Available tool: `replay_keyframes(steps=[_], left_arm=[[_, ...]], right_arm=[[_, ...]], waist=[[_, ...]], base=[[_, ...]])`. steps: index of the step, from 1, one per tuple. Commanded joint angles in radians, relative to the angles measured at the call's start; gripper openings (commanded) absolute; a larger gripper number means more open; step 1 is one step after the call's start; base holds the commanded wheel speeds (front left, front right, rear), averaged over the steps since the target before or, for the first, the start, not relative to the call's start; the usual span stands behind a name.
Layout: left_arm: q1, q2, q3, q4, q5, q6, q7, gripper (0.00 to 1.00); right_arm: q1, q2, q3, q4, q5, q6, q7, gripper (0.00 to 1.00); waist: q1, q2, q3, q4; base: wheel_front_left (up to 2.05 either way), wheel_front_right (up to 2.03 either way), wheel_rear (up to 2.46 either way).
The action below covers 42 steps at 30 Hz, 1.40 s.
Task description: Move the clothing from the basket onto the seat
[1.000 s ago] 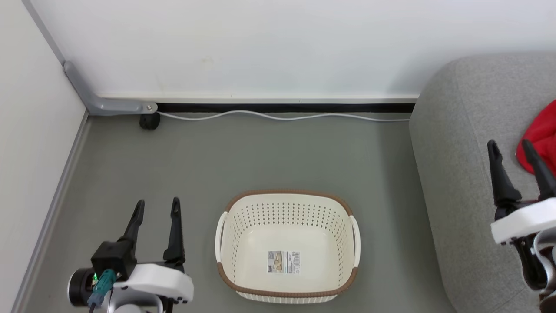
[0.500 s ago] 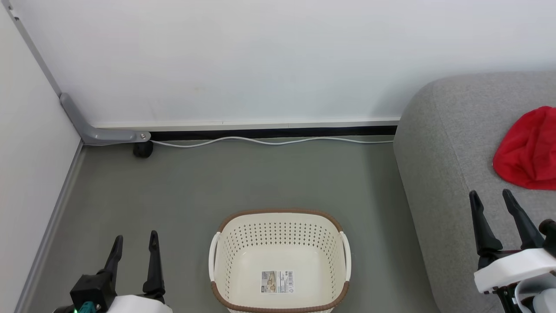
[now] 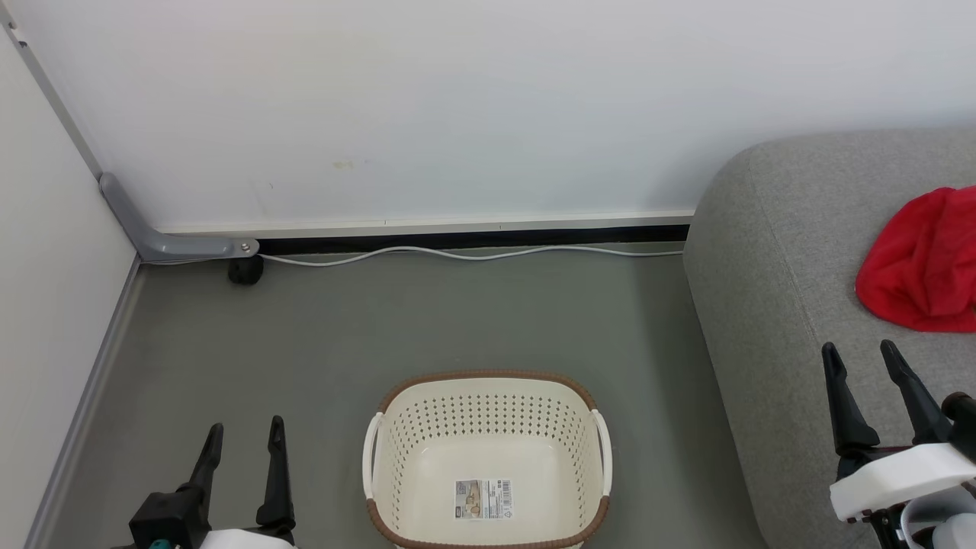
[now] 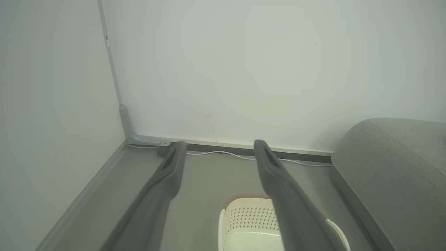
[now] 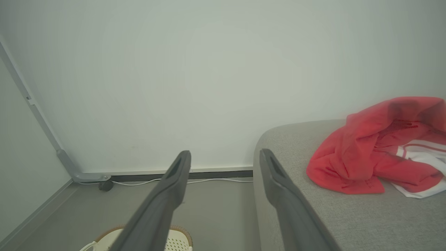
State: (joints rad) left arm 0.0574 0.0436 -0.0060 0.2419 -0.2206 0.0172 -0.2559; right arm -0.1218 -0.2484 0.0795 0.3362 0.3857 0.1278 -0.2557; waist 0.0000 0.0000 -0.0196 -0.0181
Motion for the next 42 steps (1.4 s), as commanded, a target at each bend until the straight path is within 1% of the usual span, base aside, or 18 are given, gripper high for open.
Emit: replay_keyframes(steps=[1, 4, 5, 8, 11, 15, 20, 42], left_arm=[[-0.024, 0.007, 0.026, -0.029, 0.006, -0.008, -0.006, 1.0], [-0.023, 0.007, 0.02, -0.03, 0.002, -0.014, -0.006, 1.0], [0.0, 0.0, -0.008, -0.003, -0.001, -0.014, 0.0, 0.0], [0.005, -0.007, -0.01, 0.031, -0.002, -0.015, 0.001, 0.0], [-0.001, -0.008, -0.003, 0.04, -0.03, -0.018, 0.013, 0.0], [-0.005, -0.008, 0.002, 0.038, -0.075, -0.022, 0.025, 0.0], [-0.01, -0.007, 0.004, 0.035, -0.131, -0.027, 0.038, 0.0], [-0.038, -0.004, 0.024, 0.027, -0.364, -0.05, 0.097, 0.0]], right_arm=[[-0.013, -0.014, 0.021, -0.02, -0.007, 0.003, -0.006, 1.0], [-0.015, -0.014, 0.023, -0.015, -0.007, 0.003, -0.006, 1.0], [0.0, 0.001, 0.002, 0.004, 0.0, 0.0, 0.0, 0.0], [0.018, 0.02, 0.005, 0.03, 0.002, 0.0, 0.001, 0.0], [0.021, 0.027, 0.001, 0.032, 0.027, 0.0, 0.009, 0.0], [0.022, 0.033, -0.006, 0.027, 0.066, 0.0, 0.022, 0.0], [0.022, 0.04, -0.013, 0.022, 0.115, 0.0, 0.036, 0.0], [0.02, 0.069, -0.046, 0.001, 0.321, 0.001, 0.097, 0.0]], waist=[[0.0, 0.0, 0.0, 0.0], [0.0, 0.0, -0.001, -0.001], [0.0, 0.0, -0.001, -0.001], [0.0, 0.0, -0.001, -0.001], [0.0002, 0.0, -0.001, 0.0], [0.0022, 0.0, -0.002, 0.0], [0.0001, 0.0, 0.001, 0.001], [0.0, 0.0, 0.005, 0.004]], base=[[0.0, 0.0, 0.0], [0.0, 0.0, 0.0], [0.0, 0.0, 0.0], [0.0, 0.0, 0.0], [0.0, 0.0, 0.0], [0.0, 0.0, 0.0], [0.0, 0.0, 0.0], [0.0, 0.0, 0.0]])
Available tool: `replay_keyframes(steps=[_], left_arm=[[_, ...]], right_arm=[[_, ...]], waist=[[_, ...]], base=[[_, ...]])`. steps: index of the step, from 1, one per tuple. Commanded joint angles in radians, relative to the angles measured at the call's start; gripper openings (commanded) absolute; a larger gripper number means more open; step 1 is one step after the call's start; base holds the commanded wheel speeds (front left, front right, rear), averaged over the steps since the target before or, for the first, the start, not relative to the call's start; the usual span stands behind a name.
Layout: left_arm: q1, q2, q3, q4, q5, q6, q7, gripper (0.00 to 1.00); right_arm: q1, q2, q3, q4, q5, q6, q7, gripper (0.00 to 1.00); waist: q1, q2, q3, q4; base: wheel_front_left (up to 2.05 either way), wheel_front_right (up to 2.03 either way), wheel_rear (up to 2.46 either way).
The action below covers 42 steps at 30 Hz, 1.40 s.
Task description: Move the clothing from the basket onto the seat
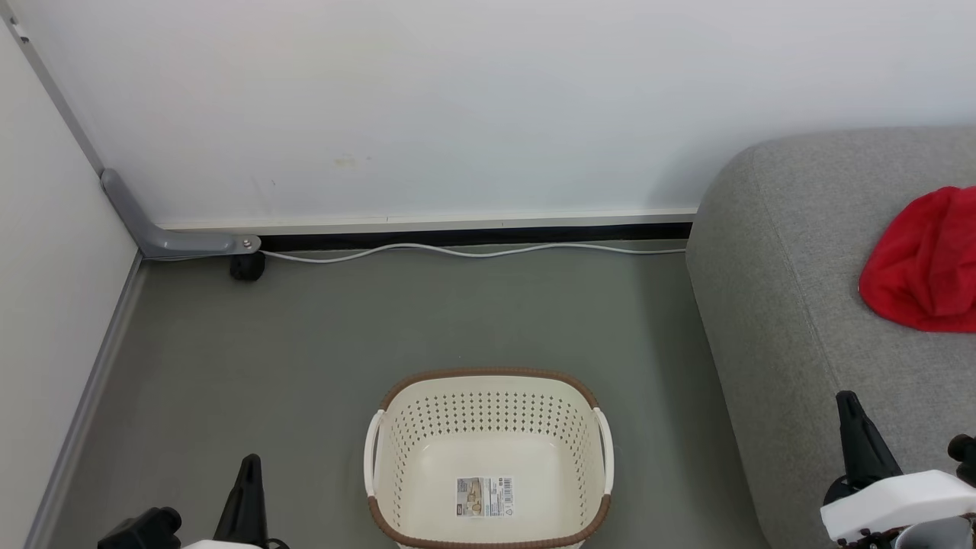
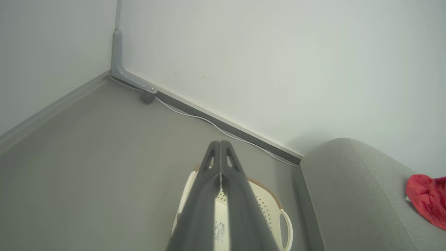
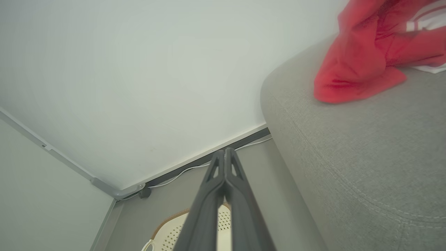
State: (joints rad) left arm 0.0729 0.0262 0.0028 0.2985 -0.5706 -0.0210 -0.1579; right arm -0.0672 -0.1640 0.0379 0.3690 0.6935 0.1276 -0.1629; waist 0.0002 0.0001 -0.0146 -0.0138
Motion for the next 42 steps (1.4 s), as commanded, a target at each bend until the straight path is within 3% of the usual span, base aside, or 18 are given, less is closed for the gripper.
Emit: replay_keyframes(steps=[1, 42], left_arm=[[-0.055, 0.013, 0.016, -0.03, -0.025, -0.013, 0.002, 0.0], [-0.112, 0.018, 0.059, -0.04, -0.48, -0.056, 0.123, 0.0]], right_arm=[[-0.035, -0.014, -0.006, -0.033, 0.023, 0.001, 0.007, 0.0], [-0.038, 0.043, -0.072, -0.074, 0.423, 0.002, 0.128, 0.0]], waist=[[-0.0002, -0.0001, 0.0, 0.0], [-0.0002, -0.0001, 0.008, 0.006]], base=[[0.0, 0.0, 0.0], [0.0, 0.0, 0.0]])
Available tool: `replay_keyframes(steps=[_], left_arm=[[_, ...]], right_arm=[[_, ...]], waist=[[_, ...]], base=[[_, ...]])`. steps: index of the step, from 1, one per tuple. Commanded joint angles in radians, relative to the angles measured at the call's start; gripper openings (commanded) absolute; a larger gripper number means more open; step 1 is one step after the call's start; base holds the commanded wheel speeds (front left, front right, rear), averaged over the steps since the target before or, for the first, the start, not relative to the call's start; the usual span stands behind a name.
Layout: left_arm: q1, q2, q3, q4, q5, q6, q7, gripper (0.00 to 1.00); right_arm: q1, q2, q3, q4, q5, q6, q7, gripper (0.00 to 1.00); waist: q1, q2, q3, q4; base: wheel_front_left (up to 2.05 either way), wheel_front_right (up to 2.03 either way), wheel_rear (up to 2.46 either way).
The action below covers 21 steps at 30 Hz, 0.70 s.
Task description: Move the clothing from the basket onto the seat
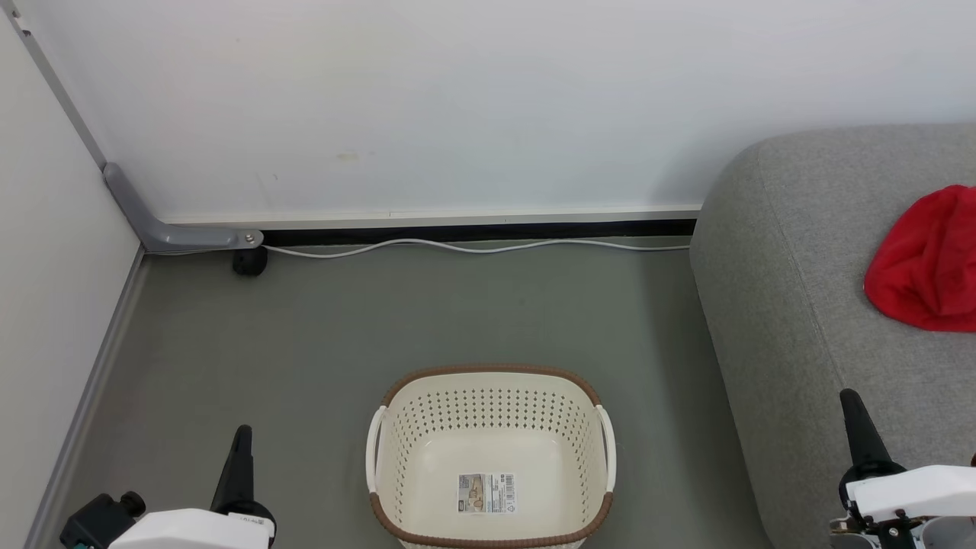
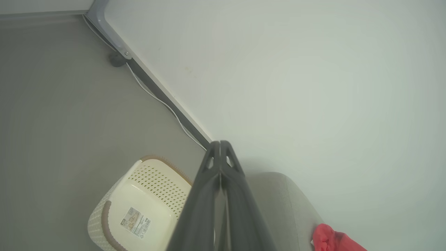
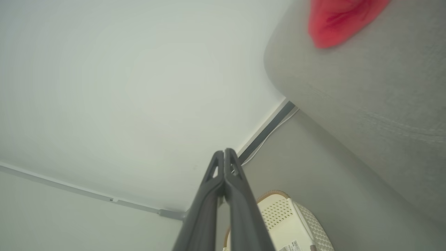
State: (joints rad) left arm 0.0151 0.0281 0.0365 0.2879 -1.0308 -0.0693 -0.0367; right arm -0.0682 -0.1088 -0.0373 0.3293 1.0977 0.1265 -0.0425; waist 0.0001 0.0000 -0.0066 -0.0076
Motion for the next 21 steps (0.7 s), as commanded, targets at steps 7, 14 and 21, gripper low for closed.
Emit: replay_keyframes(steps=[7, 14, 21], left_arm=[[-0.063, 0.017, 0.032, -0.031, -0.097, -0.015, 0.023, 0.0], [-0.073, 0.018, 0.04, -0.033, -0.175, -0.023, 0.043, 0.0], [-0.083, 0.019, 0.047, -0.035, -0.252, -0.03, 0.064, 0.0]], right_arm=[[-0.037, -0.002, -0.008, -0.041, 0.087, 0.003, 0.029, 0.0], [-0.037, 0.008, -0.019, -0.048, 0.156, 0.003, 0.049, 0.0], [-0.038, 0.018, -0.03, -0.055, 0.224, 0.004, 0.07, 0.0]], waist=[[0.0, 0.0, 0.001, 0.001], [0.0, 0.0, 0.003, 0.002], [0.0, 0.0, 0.004, 0.003]], base=[[0.0, 0.0, 0.0], [0.0, 0.0, 0.0], [0.0, 0.0, 0.0]])
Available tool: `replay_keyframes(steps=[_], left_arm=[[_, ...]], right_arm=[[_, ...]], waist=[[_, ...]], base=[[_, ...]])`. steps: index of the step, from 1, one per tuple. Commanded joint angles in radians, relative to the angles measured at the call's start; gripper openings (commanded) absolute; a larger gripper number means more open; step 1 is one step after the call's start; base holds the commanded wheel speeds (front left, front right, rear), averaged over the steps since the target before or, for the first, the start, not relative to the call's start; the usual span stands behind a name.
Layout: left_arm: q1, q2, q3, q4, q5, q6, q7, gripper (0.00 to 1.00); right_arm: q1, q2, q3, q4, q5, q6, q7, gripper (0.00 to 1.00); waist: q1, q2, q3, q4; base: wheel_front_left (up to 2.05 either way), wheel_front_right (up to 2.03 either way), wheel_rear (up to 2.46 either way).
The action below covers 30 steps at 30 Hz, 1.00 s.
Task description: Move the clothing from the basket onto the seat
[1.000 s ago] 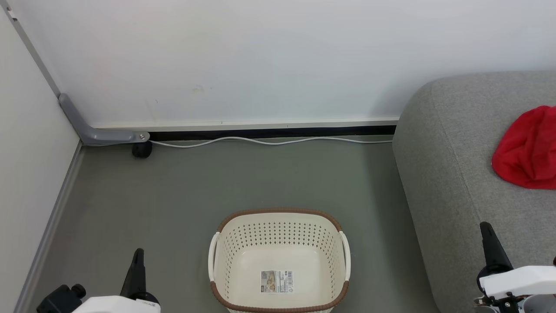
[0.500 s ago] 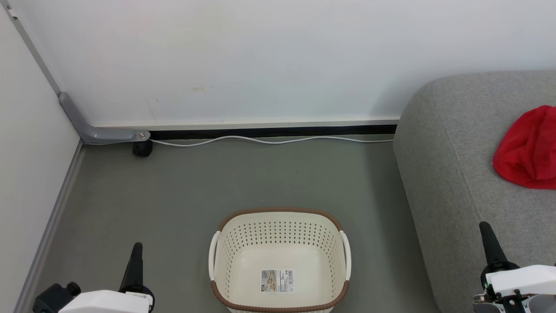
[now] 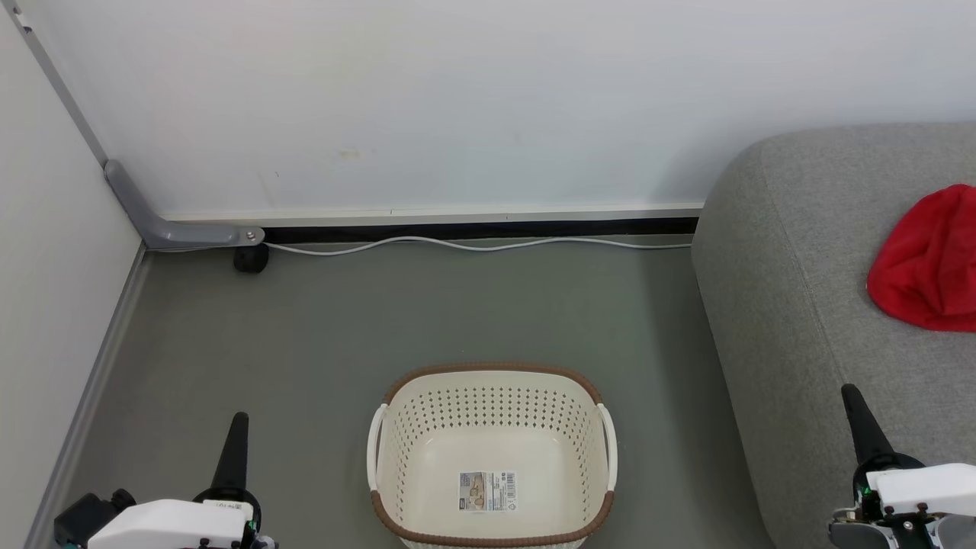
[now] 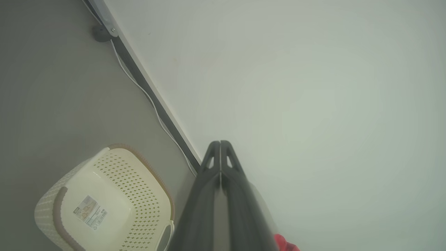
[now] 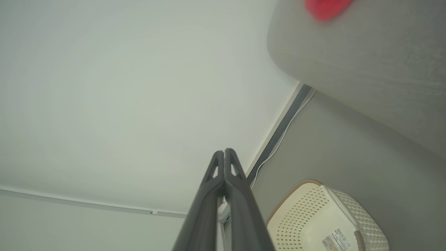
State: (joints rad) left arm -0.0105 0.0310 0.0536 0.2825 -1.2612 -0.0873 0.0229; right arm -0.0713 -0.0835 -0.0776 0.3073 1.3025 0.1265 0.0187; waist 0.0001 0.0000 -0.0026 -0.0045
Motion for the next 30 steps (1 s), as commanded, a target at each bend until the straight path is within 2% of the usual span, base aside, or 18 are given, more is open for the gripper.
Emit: replay_keyframes(steps=[1, 30], left_arm=[[-0.058, 0.016, 0.031, -0.03, -0.033, -0.013, 0.007, 0.0], [-0.097, 0.019, 0.06, -0.037, -0.343, -0.043, 0.089, 0.0]], right_arm=[[-0.035, -0.006, 0.008, -0.034, 0.029, 0.004, 0.012, 0.0], [-0.037, 0.033, -0.036, -0.062, 0.302, 0.004, 0.094, 0.0]], waist=[[-0.0001, 0.0, 0.0, 0.0], [-0.0001, 0.0, 0.006, 0.004]], base=[[0.0, 0.0, 0.0], [0.0, 0.0, 0.0]])
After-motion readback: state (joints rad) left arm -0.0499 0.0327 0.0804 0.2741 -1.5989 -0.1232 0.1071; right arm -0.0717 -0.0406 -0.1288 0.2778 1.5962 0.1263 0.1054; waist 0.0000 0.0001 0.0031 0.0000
